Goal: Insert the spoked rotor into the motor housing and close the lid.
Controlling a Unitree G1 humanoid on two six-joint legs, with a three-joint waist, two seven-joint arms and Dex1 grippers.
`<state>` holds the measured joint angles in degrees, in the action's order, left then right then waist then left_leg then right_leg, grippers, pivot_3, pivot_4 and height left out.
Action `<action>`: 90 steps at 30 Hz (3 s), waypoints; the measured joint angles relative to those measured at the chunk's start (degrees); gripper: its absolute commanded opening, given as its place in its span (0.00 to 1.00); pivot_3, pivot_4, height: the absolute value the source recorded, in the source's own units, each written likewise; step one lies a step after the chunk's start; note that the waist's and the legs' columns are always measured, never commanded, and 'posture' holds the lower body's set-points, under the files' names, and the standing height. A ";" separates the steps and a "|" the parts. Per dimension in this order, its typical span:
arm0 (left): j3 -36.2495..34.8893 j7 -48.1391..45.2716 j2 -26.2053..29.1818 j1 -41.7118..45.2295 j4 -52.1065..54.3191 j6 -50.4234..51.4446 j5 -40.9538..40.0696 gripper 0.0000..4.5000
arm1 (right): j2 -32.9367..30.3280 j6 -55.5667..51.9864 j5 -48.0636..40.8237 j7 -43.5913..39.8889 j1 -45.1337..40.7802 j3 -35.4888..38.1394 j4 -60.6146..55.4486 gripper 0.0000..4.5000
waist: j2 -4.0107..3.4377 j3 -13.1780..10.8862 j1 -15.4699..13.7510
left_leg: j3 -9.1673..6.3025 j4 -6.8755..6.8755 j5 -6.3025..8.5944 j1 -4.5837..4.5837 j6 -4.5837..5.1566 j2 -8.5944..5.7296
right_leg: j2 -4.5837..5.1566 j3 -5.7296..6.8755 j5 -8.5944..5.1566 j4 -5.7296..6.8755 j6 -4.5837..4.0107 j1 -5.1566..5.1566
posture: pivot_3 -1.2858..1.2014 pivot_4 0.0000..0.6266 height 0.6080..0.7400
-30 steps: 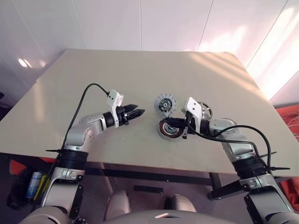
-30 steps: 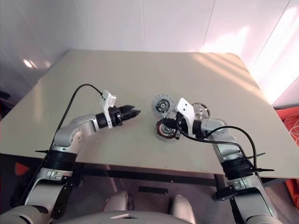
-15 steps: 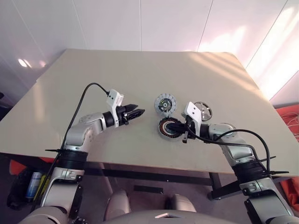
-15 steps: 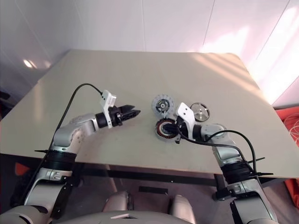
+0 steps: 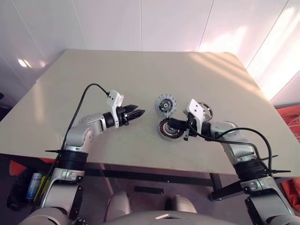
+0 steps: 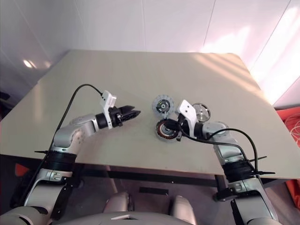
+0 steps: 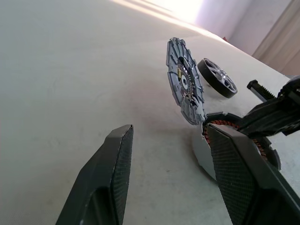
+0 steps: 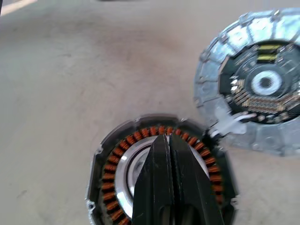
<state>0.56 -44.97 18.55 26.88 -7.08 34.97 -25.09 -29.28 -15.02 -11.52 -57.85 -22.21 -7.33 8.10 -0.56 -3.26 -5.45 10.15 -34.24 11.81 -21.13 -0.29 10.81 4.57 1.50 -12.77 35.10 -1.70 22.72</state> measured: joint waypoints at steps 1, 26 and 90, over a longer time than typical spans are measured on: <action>-0.01 0.09 0.00 0.00 0.05 0.02 -0.01 0.59 | -0.12 0.01 -0.02 0.05 -0.44 0.30 0.00 0.01 | 0.00 0.00 0.00 | 0.00 0.01 0.00 0.00 0.00 0.00 | 0.00 0.00 0.00 -0.01 0.00 0.00 | 0.52 0.00 1.00; -0.33 -0.09 0.67 0.39 -1.87 -1.83 0.17 0.59 | 1.07 -0.13 0.30 0.76 3.36 -1.21 0.05 0.01 | 0.00 0.00 0.06 | 0.00 0.03 0.00 -0.01 0.00 0.00 | -0.01 0.00 0.00 -0.06 0.00 0.00 | 0.52 0.00 1.00; -1.08 1.25 -0.36 1.06 -4.02 -2.45 0.15 0.59 | -10.12 -43.47 -19.81 23.28 -13.76 40.48 36.33 0.66 | -0.03 0.00 -0.64 | 0.04 0.02 -0.12 -0.08 -0.19 -0.01 | -0.02 0.01 0.00 -0.06 -0.01 0.06 | 0.52 0.00 1.00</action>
<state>-0.52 -43.72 18.19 27.94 -11.11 32.53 -24.94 -39.39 -58.49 -31.33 -34.57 -35.96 33.15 44.43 -0.58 -3.27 -6.08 10.19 -34.22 11.70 -21.22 -0.48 10.80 4.55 1.52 -12.77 35.04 -1.71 22.79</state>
